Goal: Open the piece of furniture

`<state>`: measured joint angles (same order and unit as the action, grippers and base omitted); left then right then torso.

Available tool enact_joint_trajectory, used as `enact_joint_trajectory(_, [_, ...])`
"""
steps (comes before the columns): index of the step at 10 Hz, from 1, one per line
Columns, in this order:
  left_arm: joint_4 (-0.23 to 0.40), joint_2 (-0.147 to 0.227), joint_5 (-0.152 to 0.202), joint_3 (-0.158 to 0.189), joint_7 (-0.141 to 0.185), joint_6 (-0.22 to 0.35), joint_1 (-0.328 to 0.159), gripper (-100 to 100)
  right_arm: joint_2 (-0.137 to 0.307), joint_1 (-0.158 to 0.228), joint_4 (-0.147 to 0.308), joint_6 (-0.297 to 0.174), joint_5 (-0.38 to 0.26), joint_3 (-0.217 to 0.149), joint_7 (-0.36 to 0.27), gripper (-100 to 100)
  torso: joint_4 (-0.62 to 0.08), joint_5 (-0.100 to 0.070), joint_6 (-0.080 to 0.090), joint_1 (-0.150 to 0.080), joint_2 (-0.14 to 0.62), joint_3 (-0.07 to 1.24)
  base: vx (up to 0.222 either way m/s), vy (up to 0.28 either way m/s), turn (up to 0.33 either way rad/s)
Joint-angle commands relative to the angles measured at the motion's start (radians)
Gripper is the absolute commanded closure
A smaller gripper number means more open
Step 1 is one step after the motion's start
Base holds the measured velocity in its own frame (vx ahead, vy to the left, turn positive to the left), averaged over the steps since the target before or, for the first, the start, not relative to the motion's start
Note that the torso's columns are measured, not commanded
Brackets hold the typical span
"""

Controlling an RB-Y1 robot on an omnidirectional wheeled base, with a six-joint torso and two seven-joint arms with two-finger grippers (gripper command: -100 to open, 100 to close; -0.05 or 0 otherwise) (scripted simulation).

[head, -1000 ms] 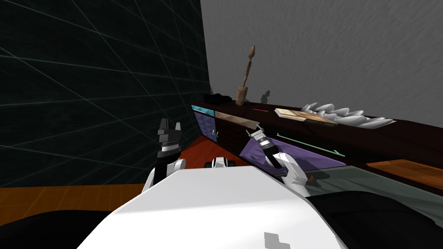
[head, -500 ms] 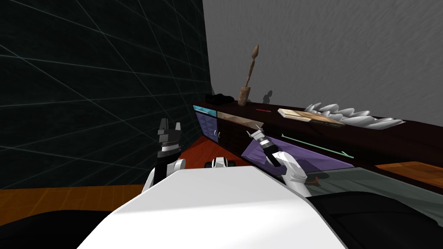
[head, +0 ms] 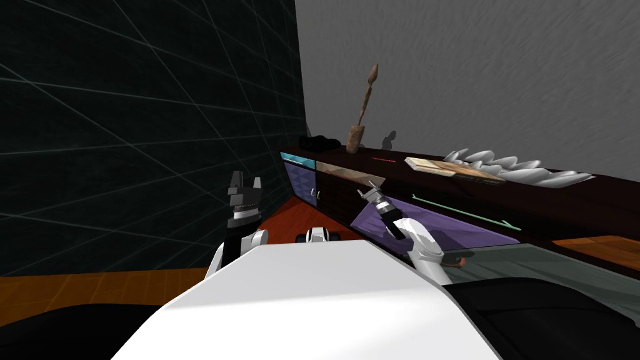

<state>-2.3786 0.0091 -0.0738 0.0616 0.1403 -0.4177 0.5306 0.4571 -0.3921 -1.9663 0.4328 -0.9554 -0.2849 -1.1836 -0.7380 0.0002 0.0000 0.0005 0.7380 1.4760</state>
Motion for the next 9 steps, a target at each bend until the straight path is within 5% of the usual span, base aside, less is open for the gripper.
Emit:
enact_joint_trajectory(1, [0.000,0.000,0.000,0.000,0.000,0.000,0.000,0,0.010,0.007,0.012,-0.005,-0.031,-0.004,-0.047,-100,0.000,0.000,0.000,0.000,0.000,0.000,0.025,0.052,-0.008])
enact_joint_trajectory(5, [0.000,0.000,0.000,0.000,0.000,0.000,0.000,0,0.030,0.005,0.006,-0.013,-0.035,-0.011,-0.041,-100,0.000,0.000,0.000,0.000,-0.002,0.001,0.032,0.039,0.002])
enact_joint_trajectory(6, [0.000,0.000,0.000,0.000,0.000,0.000,0.000,0,0.032,0.005,0.006,-0.014,-0.034,-0.012,-0.037,100,0.000,0.000,0.000,-0.001,-0.001,0.001,0.006,0.006,0.000])
enact_joint_trajectory(9, [0.000,0.000,0.000,0.000,0.000,0.000,0.000,0,0.038,-0.005,-0.012,-0.011,-0.034,-0.013,-0.028,100,-0.001,0.000,-0.001,0.003,0.004,-0.003,-0.118,0.086,-0.038])
